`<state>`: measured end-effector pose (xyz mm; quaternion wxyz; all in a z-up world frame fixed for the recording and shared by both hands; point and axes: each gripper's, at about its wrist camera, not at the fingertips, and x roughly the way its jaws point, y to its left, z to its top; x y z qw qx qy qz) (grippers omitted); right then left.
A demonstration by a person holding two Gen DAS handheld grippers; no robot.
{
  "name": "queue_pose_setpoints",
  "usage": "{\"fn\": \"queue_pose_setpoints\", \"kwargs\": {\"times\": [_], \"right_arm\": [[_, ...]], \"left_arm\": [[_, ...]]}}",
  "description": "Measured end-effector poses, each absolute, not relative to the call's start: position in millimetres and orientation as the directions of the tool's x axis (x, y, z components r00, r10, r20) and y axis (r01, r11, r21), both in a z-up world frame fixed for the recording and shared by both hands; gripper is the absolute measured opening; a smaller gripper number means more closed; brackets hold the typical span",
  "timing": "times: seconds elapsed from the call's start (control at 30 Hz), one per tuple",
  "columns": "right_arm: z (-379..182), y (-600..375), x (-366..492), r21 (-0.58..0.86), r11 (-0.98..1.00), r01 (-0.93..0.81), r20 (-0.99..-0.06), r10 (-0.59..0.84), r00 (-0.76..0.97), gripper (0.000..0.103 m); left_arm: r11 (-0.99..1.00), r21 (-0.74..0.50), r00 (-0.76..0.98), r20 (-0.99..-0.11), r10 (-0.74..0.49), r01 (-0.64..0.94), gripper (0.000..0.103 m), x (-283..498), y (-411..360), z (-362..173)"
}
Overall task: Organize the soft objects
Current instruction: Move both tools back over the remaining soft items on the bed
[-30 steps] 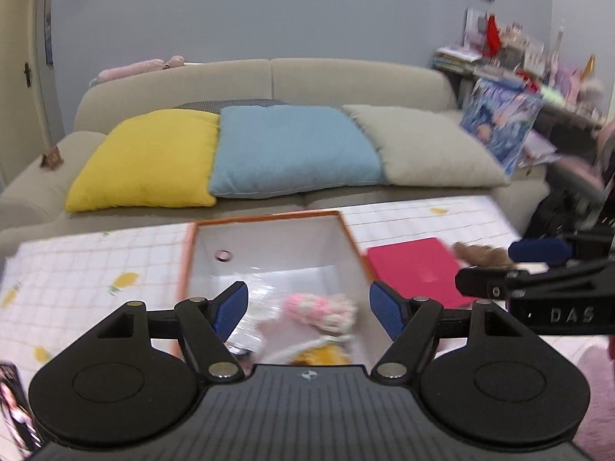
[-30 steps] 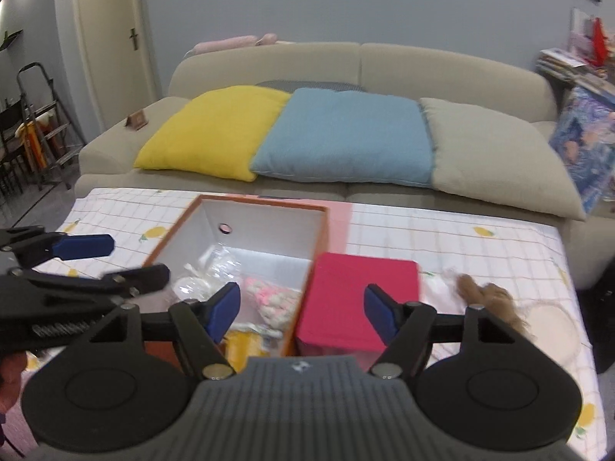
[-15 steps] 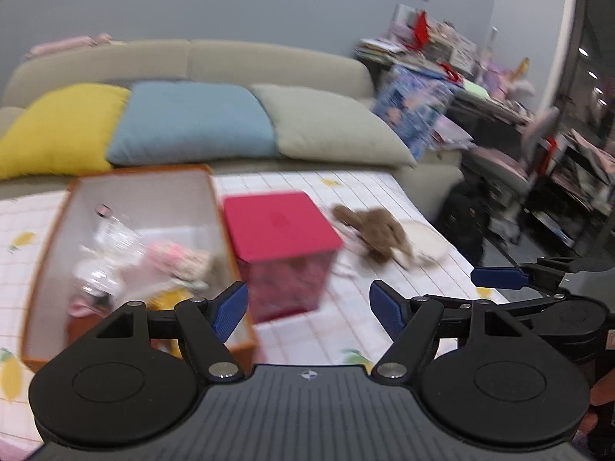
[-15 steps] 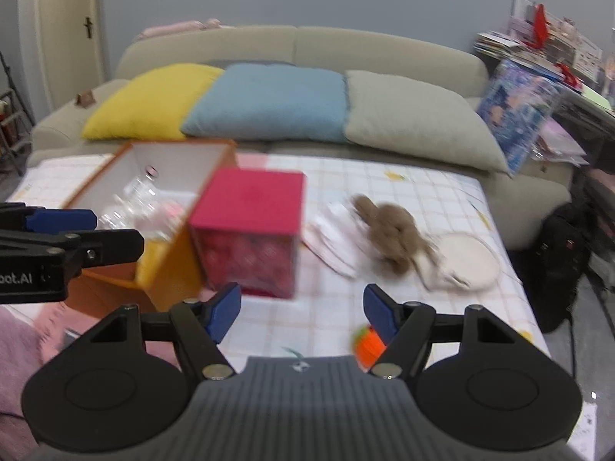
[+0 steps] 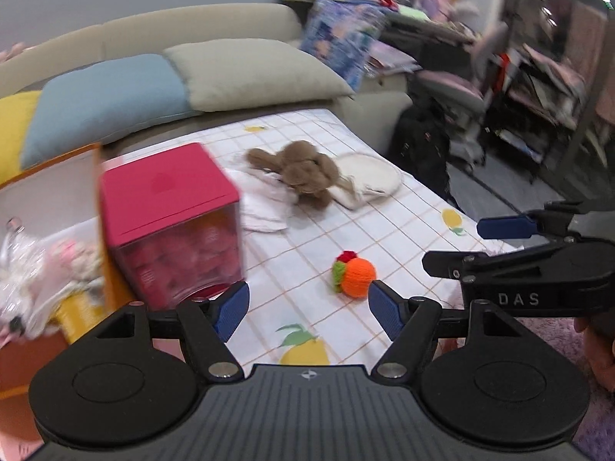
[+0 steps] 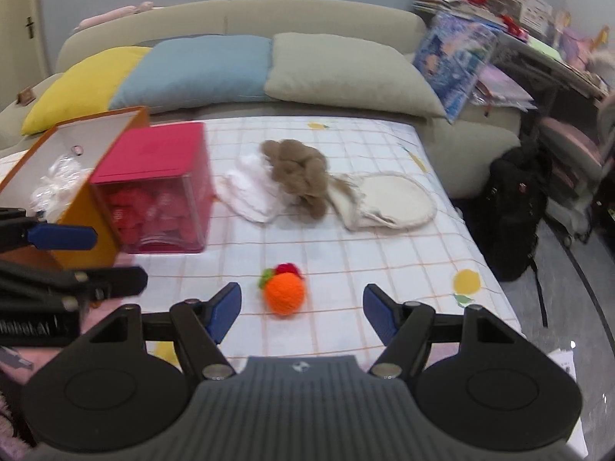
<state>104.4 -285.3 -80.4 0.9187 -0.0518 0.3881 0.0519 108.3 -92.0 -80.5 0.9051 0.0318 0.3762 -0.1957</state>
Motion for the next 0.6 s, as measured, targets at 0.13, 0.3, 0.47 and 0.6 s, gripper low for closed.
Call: {"fn": "queue_pose_setpoints", "kwargs": {"times": [0.13, 0.3, 0.47, 0.6], "right_arm": [[-92, -302, 119, -0.102, 0.992, -0.076, -0.734, -0.023, 0.679, 0.069], [-107, -324, 140, -0.113, 0.993, -0.029, -0.753, -0.067, 0.654, 0.068], [-127, -350, 156, 0.025, 0.998, 0.064, -0.826, -0.016, 0.563, 0.055], [-131, -356, 156, 0.081, 0.992, 0.097, -0.835, 0.014, 0.55, 0.054]], "left_arm": [[0.907, -0.099, 0.607, -0.713, -0.351, 0.409, 0.083, 127, -117, -90], [0.898, -0.102, 0.572, -0.739, -0.357, 0.428, 0.081, 150, -148, -109], [0.902, -0.084, 0.542, -0.774, -0.327, 0.424, 0.08, 165, -165, -129], [0.9, -0.036, 0.521, -0.805, -0.284, 0.434, 0.08, 176, -174, -144]]}}
